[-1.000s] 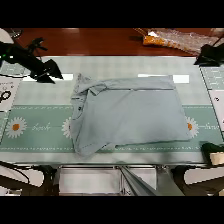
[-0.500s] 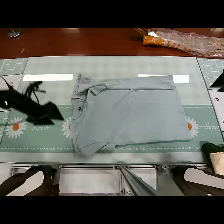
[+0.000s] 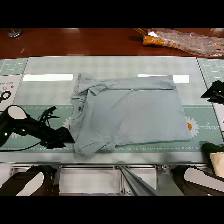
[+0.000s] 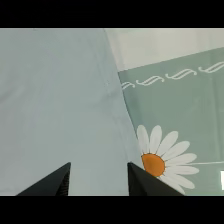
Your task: Fold the shirts.
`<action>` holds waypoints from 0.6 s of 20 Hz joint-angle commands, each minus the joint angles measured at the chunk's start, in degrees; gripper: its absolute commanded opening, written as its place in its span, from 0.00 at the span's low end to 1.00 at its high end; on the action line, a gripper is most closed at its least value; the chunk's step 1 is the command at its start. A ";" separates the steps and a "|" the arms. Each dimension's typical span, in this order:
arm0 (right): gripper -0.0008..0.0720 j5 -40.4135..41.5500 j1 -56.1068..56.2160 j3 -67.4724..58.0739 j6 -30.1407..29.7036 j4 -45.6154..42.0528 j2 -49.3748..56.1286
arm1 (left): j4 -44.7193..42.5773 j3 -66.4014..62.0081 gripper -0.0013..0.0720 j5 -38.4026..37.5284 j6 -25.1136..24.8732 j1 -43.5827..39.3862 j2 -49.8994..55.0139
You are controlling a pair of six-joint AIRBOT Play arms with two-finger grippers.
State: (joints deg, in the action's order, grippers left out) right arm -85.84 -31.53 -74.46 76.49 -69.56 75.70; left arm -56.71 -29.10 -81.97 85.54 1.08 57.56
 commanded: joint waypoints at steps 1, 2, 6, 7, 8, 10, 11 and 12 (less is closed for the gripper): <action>0.62 0.66 -0.04 0.55 -0.59 0.07 -0.11 | 2.93 0.92 0.83 5.51 2.25 -9.09 3.17; 0.62 0.66 -0.04 0.55 -0.72 0.02 -0.11 | 3.39 0.92 0.83 6.51 2.47 -12.09 4.44; 0.62 0.04 -0.04 0.55 -0.74 -0.44 -0.11 | 2.34 1.16 0.83 8.92 4.44 -19.63 6.67; 0.62 0.04 -0.04 0.55 -0.74 -0.44 -0.11 | 0.96 1.22 0.82 9.64 6.01 -19.67 6.71; 0.62 0.09 -0.04 0.55 -0.74 -0.42 -0.11 | -0.42 1.20 0.82 9.86 6.73 -19.54 6.67; 0.62 0.24 -0.04 0.55 -0.74 -0.63 -0.09 | -3.39 1.22 0.82 8.13 6.69 -18.99 6.60; 0.62 0.35 -0.04 0.55 -0.74 -0.83 -0.11 | -5.38 1.22 0.82 6.91 6.69 -18.64 6.29; 0.62 0.50 -0.04 0.55 -0.74 -1.07 -0.09 | -6.67 1.22 0.82 5.88 6.67 -18.14 5.75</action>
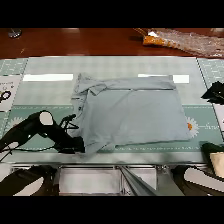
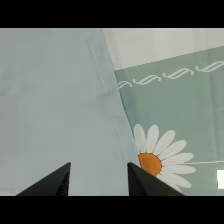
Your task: Fold the shirts.
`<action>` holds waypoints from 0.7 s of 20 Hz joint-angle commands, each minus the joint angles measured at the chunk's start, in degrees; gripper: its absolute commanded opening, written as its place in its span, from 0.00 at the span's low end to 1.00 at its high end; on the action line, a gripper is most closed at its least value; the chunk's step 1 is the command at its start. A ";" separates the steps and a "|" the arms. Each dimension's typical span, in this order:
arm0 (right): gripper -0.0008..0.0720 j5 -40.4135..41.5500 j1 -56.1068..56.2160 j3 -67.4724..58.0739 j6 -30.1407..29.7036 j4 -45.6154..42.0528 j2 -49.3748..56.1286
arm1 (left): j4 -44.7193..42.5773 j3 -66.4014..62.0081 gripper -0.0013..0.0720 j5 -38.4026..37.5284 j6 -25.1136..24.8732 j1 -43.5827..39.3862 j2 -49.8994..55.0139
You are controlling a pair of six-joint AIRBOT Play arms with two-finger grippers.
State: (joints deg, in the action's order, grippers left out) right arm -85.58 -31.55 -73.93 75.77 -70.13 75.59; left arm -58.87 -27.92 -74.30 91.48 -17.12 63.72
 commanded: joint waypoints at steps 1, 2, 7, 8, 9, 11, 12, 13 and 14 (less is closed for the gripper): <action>0.62 0.44 -0.02 0.02 0.00 -0.74 0.02 | -5.05 0.04 0.82 -2.54 0.70 0.92 -1.40; 0.62 0.59 -0.02 0.02 0.00 -0.83 0.02 | -5.03 0.04 0.82 -2.93 0.72 1.81 -2.60; 0.61 0.74 -0.02 0.02 0.00 -0.83 0.02 | -4.94 2.25 0.82 0.22 0.09 3.89 -6.78; 0.61 0.52 -0.02 0.02 0.00 -0.83 0.02 | -3.50 3.58 0.82 1.11 -0.68 3.89 -6.38; 0.61 0.37 -0.02 0.02 0.00 -0.83 0.02 | -1.88 4.94 0.82 2.01 -1.31 3.89 -6.21; 0.61 0.33 -0.02 0.02 0.00 -0.87 0.02 | 0.81 7.72 0.82 5.27 -2.03 3.89 -6.14; 0.61 0.35 -0.02 0.02 -0.02 -0.90 0.02 | 2.36 8.59 0.81 7.54 -3.26 3.89 -6.14; 0.61 0.35 -0.02 0.02 -0.02 -0.92 0.02 | 4.11 9.03 0.81 10.43 -3.80 3.89 -6.14; 0.61 0.35 -0.02 0.02 -0.02 -0.94 0.02 | 5.60 9.03 0.79 13.20 -3.78 3.89 -6.14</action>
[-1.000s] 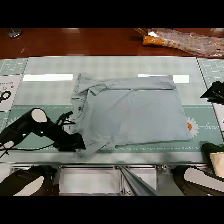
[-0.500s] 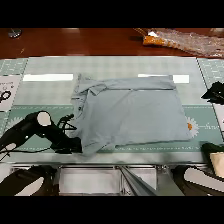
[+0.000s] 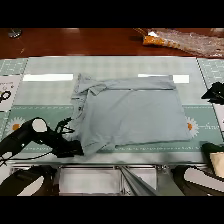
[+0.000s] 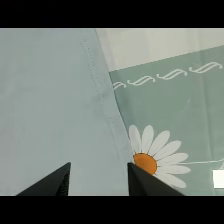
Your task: Fold the shirts.
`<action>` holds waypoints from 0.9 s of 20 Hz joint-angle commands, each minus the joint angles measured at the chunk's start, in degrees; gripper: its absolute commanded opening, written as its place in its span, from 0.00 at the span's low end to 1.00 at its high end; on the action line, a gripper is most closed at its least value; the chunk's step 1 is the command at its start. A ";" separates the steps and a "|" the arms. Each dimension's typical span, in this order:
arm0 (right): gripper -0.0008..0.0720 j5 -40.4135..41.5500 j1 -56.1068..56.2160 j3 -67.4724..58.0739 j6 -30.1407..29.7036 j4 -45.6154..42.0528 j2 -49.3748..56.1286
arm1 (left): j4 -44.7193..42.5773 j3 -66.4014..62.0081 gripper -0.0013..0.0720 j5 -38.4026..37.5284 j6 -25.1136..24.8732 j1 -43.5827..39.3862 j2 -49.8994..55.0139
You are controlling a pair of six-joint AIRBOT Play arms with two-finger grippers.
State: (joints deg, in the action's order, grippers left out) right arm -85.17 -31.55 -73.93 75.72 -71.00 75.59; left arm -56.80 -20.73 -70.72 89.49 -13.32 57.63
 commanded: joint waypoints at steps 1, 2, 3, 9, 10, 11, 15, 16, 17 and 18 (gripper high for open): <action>0.61 -0.09 -0.02 0.02 0.02 -0.07 0.02 | 5.03 1.84 0.60 12.59 -1.79 0.09 -0.04; 0.61 -0.22 -0.02 0.02 0.02 -0.07 0.00 | 6.25 1.84 0.47 14.95 -1.68 0.09 -0.04; 0.61 -0.37 -0.02 0.02 0.02 -0.07 0.02 | 6.99 1.79 0.34 16.35 -1.29 0.09 -0.07; 0.57 -0.48 -0.07 0.28 0.07 -4.74 0.02 | 7.10 0.33 0.04 11.26 -2.05 0.15 -2.29; 0.57 -0.57 -0.31 1.42 -0.07 -5.18 0.02 | 7.10 0.15 0.04 10.60 -2.01 0.15 -3.37; 0.65 -1.18 -0.74 3.45 -0.87 -4.22 0.02 | 7.10 0.11 0.04 10.47 -1.99 0.15 -4.63; 0.75 -3.23 -6.62 16.96 -7.39 5.16 0.00 | 7.15 -0.13 0.04 9.55 -0.70 0.20 -9.62; 0.75 -3.26 -8.44 19.69 -8.72 6.75 0.00 | 7.13 -0.13 0.04 9.62 -0.70 0.20 -10.54; 0.75 -2.91 -9.79 21.68 -9.42 6.19 0.00 | 7.15 -0.13 0.04 9.64 -0.70 0.20 -11.19; 0.75 -2.36 -10.99 23.06 -10.69 4.66 0.00 | 7.15 -0.13 0.04 9.60 -0.70 0.20 -11.50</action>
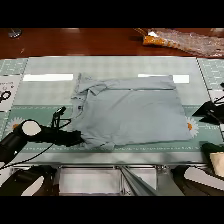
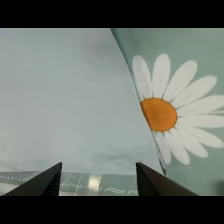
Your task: Fold the shirts.
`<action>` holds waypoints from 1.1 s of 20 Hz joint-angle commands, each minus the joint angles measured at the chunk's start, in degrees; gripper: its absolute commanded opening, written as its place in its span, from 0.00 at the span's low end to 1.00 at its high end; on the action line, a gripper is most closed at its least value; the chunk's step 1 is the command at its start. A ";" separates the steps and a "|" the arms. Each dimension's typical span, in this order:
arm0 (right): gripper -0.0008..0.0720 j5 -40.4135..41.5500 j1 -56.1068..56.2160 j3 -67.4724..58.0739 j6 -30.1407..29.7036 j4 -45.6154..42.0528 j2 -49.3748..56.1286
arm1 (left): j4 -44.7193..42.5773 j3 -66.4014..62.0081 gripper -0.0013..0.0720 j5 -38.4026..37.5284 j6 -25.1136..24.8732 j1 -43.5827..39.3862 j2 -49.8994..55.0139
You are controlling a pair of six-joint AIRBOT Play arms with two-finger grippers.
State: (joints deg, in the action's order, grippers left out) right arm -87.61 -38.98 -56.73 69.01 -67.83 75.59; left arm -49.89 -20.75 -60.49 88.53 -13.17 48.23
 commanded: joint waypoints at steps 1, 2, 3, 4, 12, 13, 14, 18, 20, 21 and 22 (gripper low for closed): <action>0.72 1.55 -4.74 6.45 -4.92 -0.24 0.00 | 0.24 -0.11 0.04 -0.61 0.24 0.04 -2.16; 0.68 3.06 -5.99 6.47 -5.57 -0.59 -0.02 | 0.24 -0.11 0.04 -0.59 0.24 0.04 -2.14; 0.68 4.39 -7.15 6.47 -5.55 -0.66 -0.20 | 0.24 -0.11 0.04 -0.59 0.24 0.04 -2.14; 0.68 5.25 -8.09 6.47 -5.49 -0.90 -0.22 | 0.24 -0.11 0.04 -0.55 0.24 0.04 -2.14; 0.68 12.28 -3.76 11.41 -3.93 -7.26 -0.15 | 0.22 -0.11 0.04 0.07 0.26 0.04 -2.14; 0.68 13.81 -2.84 12.39 -3.58 -7.26 -0.04 | 0.24 -0.11 0.04 0.07 0.28 0.04 -2.14; 0.65 15.47 -1.68 13.38 -3.08 -6.91 -0.04 | 0.26 -0.11 0.04 0.02 0.28 0.04 -2.14; 0.51 18.49 2.08 15.65 -0.02 -5.57 -0.07 | 0.24 -0.13 0.04 0.07 0.26 0.07 -2.14; 0.18 17.05 2.05 15.61 -1.07 -1.73 -0.52 | 0.22 -0.44 0.04 1.81 0.26 0.07 -2.16; 0.12 16.15 2.05 15.52 -3.10 1.46 -1.55 | 0.22 -1.40 0.04 3.34 0.24 0.07 -2.27; 0.06 15.04 2.05 14.97 -5.86 5.60 -3.32 | 0.20 -3.04 0.04 4.74 0.20 0.07 -2.43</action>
State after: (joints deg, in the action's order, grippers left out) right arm -70.76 -37.52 -41.60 66.70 -70.26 74.41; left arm -49.65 -21.91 -59.00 88.86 -13.15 46.02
